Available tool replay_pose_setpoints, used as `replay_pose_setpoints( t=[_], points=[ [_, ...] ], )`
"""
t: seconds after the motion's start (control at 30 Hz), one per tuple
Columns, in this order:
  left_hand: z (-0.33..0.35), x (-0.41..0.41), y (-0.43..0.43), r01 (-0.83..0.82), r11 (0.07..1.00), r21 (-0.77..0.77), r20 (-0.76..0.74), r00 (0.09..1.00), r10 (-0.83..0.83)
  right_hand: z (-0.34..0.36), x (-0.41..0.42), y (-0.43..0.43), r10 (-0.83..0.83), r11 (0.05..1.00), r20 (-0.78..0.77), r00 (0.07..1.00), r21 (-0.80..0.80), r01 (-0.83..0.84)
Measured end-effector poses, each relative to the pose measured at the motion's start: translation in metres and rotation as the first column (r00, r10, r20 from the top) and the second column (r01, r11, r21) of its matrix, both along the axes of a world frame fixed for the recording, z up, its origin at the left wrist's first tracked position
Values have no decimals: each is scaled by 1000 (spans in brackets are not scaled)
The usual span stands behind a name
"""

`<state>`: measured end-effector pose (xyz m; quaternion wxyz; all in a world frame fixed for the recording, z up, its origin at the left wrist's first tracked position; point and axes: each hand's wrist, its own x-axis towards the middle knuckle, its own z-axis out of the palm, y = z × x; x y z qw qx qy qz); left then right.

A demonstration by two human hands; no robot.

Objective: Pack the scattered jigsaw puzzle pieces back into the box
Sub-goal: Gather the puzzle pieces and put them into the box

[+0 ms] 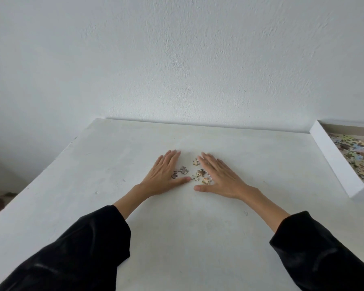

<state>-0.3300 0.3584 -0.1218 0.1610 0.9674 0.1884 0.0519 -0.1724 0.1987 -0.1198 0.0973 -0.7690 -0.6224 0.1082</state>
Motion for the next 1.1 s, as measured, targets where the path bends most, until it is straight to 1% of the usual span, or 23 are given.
replay_pose_setpoints(
  t=[0.1, 0.2, 0.33, 0.47, 0.6, 0.67, 0.8, 0.87, 1.0, 1.1],
  points=[
    [1, 3, 2, 48, 998, -27, 107, 993, -45, 3, -2, 7, 23, 998, -50, 999, 56, -20],
    [1, 1, 4, 65, 994, -84, 204, 978, -47, 1, 1, 10, 62, 989, -47, 997, 139, -54],
    [0, -1, 7, 92, 992, -92, 278, 958, -63, -3, 0, 9, 24, 958, -53, 998, 288, -8],
    [0, 1, 10, 94, 994, -48, 264, 961, -78, -4, 0, 9, 2, 941, -90, 996, 337, 28],
    [5, 3, 10, 117, 993, 8, 284, 952, -114, 0, 0, 10, 0, 955, -76, 997, 296, 22],
    [9, 5, 8, 120, 992, 46, 270, 954, -128, 2, -2, 11, 4, 955, -59, 998, 296, 13],
    [15, 7, 2, 66, 998, 3, 199, 978, -65, 6, -5, 12, 1, 949, -39, 999, 314, 11],
    [15, 6, 1, 55, 998, 4, 192, 980, -55, 6, -7, 11, 13, 942, -27, 1000, 336, -3],
    [15, 5, -2, 92, 995, 48, 211, 972, -100, 6, -12, 10, 60, 909, 0, 998, 413, -55],
    [14, 5, -2, 107, 993, 59, 222, 968, -117, 6, -11, 10, 45, 897, 12, 999, 440, -46]
  ],
)
